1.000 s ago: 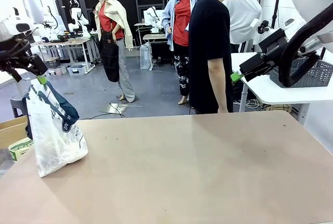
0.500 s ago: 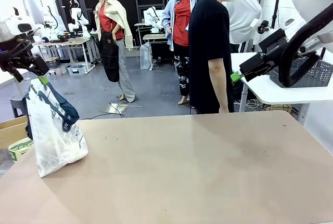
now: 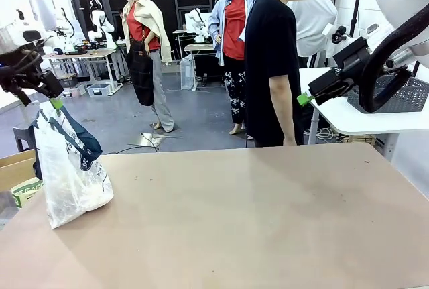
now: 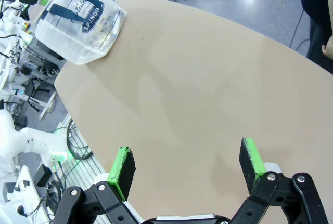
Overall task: Transfer purchased items from the store into the shopping bag.
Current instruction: Move the Reusable shopping bag to the right side of the table.
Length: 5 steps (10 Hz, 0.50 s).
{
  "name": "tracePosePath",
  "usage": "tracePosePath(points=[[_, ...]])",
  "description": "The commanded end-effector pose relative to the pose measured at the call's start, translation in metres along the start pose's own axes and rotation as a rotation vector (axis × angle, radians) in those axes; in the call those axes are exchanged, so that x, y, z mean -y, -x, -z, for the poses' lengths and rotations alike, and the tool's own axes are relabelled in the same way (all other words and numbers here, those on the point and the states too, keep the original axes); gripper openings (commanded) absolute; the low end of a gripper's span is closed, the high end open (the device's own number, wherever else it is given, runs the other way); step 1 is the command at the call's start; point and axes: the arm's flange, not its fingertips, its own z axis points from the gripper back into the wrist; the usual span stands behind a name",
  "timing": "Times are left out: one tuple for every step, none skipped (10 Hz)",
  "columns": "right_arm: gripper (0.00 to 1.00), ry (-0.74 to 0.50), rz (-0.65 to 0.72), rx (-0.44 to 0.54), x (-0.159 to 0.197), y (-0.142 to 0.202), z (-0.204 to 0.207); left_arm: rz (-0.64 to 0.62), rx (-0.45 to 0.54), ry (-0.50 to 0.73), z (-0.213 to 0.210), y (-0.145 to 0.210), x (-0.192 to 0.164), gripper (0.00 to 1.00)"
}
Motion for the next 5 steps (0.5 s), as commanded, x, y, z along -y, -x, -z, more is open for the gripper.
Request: tracePosePath(points=[[1.0,-0.001,-0.003,-0.004,0.0,-0.001,0.0,0.21,0.01,0.039,-0.018,-0.006,0.01,1.0],[1.0,-0.001,-0.003,-0.004,0.0,-0.001,0.0,0.321,0.033,0.119,-0.028,-0.012,0.016,1.0],[1.0,-0.001,-0.003,-0.004,0.0,-0.001,0.0,0.399,0.065,0.198,-0.037,-0.02,0.022,1.0],[1.0,-0.001,-0.003,-0.004,0.0,-0.001,0.0,0.503,0.075,0.291,-0.042,-0.026,0.033,1.0],[1.0,-0.001,-0.003,-0.004,0.0,-0.001,0.0,0.608,0.099,0.374,-0.043,-0.031,0.046,1.0]])
